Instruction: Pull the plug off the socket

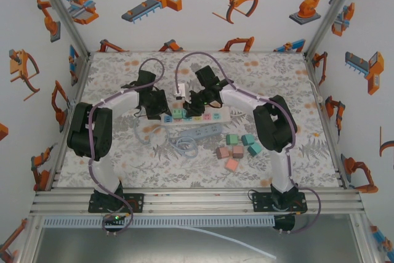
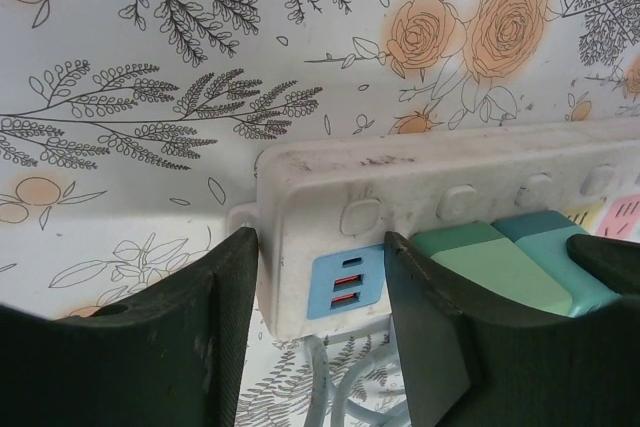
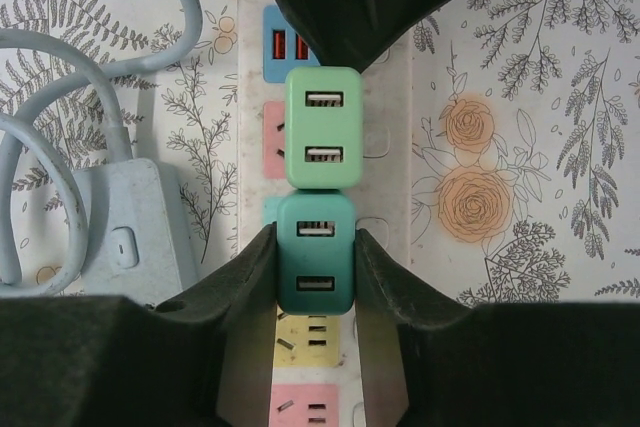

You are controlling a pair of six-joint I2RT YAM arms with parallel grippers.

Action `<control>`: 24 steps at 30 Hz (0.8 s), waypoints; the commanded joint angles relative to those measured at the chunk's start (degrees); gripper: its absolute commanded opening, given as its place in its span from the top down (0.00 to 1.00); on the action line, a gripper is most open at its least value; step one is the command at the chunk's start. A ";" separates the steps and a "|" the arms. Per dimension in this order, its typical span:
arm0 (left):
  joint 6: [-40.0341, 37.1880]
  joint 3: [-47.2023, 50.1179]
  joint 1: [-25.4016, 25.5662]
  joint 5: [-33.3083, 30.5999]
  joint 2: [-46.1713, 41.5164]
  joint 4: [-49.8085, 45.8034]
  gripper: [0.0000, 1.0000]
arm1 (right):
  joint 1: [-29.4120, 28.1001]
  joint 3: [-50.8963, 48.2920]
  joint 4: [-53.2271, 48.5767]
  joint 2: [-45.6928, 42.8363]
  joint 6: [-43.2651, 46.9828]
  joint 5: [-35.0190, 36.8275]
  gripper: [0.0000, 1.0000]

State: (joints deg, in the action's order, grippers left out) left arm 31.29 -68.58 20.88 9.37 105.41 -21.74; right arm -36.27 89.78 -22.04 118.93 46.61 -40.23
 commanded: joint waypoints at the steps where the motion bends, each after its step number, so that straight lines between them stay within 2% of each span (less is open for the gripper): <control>1: 0.38 -0.60 0.59 -2.50 1.30 -2.78 0.48 | -0.99 1.34 -2.22 0.53 0.95 -0.51 0.74; 9: -0.61 -0.42 0.95 -5.06 1.50 -2.83 0.47 | -0.91 2.89 -1.84 -1.93 -1.56 -3.37 0.80; 15: -0.90 -0.25 1.08 -6.47 1.17 -2.98 0.46 | 1.08 1.47 3.19 -3.11 -7.62 -7.56 0.85; 21: -1.74 0.05 1.13 -9.56 0.15 -3.22 0.46 | 1.17 -1.29 4.90 -4.35 -6.57 -4.63 0.89; 24: -1.59 0.11 1.15 -9.69 0.25 -3.16 0.46 | -0.43 -2.59 2.41 -5.69 -0.33 0.63 0.90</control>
State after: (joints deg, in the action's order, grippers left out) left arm 31.27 -69.01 22.20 5.30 105.12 -22.13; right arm -35.55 87.94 -19.90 117.89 42.61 -40.97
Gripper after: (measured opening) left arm 0.543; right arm 0.332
